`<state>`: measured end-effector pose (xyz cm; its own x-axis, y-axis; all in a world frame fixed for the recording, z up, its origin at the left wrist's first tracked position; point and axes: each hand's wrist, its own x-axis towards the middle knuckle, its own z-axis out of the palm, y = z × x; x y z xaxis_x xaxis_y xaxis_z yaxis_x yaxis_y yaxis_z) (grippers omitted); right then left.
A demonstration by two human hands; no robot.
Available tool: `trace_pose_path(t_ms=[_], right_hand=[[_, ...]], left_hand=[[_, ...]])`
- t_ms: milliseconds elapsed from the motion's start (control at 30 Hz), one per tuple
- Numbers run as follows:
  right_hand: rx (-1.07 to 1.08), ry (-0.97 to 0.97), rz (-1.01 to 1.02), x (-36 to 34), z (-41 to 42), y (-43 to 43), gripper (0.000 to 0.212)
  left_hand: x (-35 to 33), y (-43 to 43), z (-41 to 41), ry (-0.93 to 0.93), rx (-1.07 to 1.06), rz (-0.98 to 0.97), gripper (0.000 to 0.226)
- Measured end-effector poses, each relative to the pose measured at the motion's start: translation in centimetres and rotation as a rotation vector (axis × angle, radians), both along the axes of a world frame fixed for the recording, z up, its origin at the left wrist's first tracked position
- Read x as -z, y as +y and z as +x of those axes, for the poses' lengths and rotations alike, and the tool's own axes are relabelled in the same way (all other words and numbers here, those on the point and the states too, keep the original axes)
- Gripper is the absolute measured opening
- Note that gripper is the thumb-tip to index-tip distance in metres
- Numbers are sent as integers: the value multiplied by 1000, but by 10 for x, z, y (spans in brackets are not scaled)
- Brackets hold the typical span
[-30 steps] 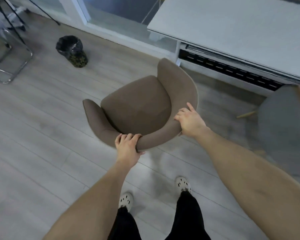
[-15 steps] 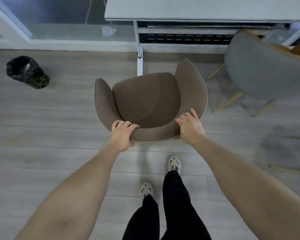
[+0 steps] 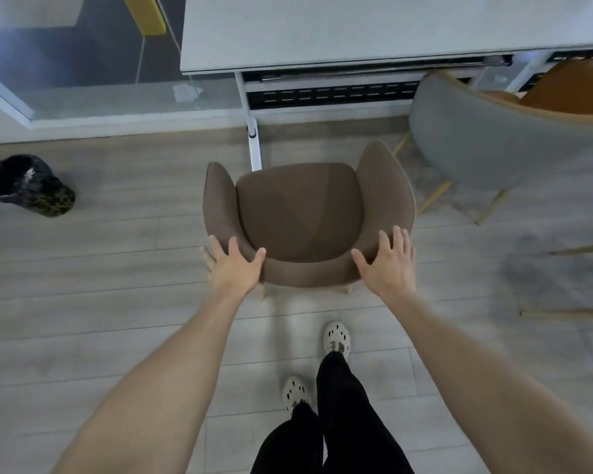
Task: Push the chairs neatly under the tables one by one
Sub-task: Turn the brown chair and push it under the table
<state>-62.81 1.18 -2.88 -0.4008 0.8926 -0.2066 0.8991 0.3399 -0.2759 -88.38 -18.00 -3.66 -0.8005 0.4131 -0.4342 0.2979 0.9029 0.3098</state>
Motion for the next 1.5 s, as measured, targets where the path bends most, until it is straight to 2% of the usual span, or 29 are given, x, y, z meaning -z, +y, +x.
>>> trace_pose_path(t_ms=[100, 167, 333, 567, 933, 1100, 1267, 1500], right_hand=[[237, 10, -189, 3, -17, -1, 109], [295, 65, -280, 8, -28, 1, 108], [342, 130, -261, 23, -38, 9, 104], [349, 175, -252, 22, -77, 59, 103], [356, 207, -272, 18, -155, 182, 102], [306, 146, -263, 18, -142, 247, 102], [271, 131, -272, 16, -143, 267, 101], [226, 130, -286, 15, -139, 266, 75]], left_hand=[[10, 22, 13, -163, -157, 32, 111], [17, 34, 19, -147, -214, 44, 113], [21, 46, 20, -93, -250, 57, 105], [18, 96, -23, -122, -240, 82, 104], [15, 222, -99, -109, -240, 55, 104], [23, 269, -76, -119, -307, 64, 109], [24, 284, -70, -127, -333, 42, 109], [26, 278, -75, -144, -302, 27, 109]])
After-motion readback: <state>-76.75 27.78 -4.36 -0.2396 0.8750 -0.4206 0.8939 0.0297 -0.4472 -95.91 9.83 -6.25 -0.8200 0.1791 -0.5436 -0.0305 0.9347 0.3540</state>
